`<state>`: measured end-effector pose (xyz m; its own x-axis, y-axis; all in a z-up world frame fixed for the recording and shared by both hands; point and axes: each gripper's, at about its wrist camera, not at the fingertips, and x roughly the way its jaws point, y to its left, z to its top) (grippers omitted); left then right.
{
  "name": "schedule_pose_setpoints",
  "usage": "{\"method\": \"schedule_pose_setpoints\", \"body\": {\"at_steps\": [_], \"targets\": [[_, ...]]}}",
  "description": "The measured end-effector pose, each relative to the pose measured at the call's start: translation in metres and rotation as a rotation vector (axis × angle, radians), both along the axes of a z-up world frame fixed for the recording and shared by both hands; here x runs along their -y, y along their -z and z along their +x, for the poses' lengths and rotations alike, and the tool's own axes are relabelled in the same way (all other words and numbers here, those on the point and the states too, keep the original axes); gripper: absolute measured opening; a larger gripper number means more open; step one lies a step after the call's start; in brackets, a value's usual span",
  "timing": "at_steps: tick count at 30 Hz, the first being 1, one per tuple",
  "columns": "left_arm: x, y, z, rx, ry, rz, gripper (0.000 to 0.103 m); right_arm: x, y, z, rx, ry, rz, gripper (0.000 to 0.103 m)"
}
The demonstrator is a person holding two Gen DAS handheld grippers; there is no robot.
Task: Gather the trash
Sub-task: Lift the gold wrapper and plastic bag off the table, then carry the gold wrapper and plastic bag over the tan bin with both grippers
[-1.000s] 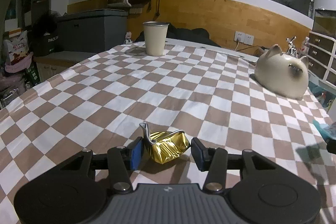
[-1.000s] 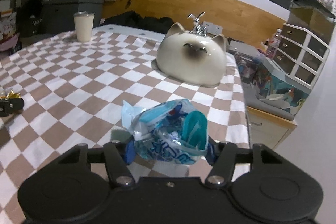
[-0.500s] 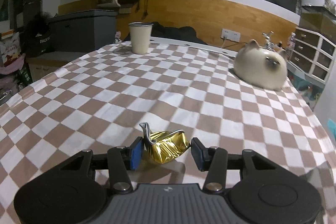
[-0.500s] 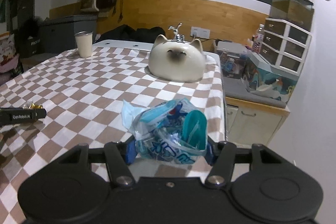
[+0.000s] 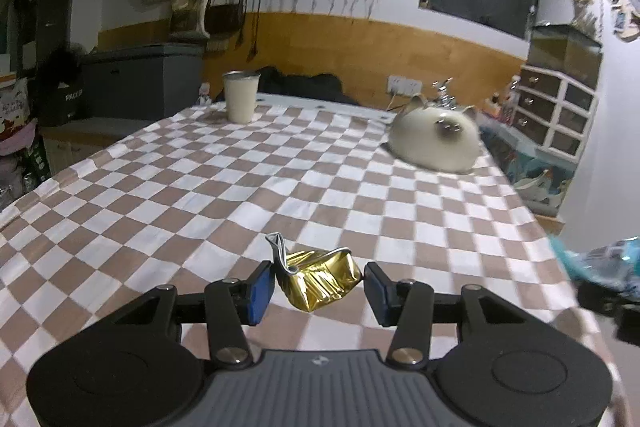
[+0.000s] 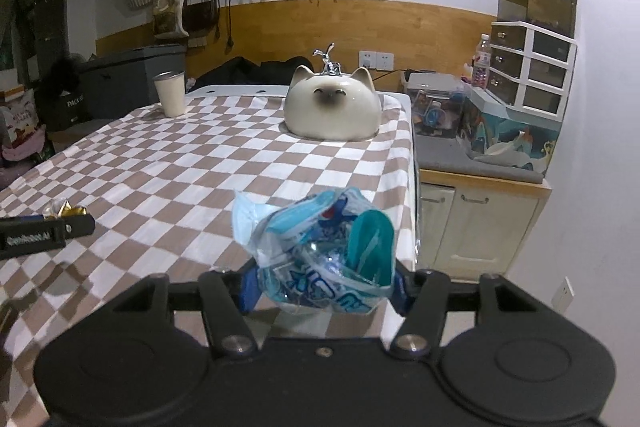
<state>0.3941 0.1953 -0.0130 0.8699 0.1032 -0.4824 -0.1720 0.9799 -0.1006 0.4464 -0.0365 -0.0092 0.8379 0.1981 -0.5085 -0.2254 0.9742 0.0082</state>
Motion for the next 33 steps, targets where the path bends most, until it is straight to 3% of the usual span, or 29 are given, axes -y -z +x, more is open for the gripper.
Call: {"method": "schedule_pose_setpoints", "body": {"at_steps": [19, 33], "targets": [[0.068, -0.015, -0.092, 0.029, 0.077, 0.028, 0.05, 0.044, -0.017, -0.095, 0.072, -0.009, 0.029, 0.061], [0.136, -0.022, -0.131, 0.06, 0.138, 0.033, 0.05, 0.114, -0.018, -0.151, 0.096, 0.05, 0.042, 0.061]]}}
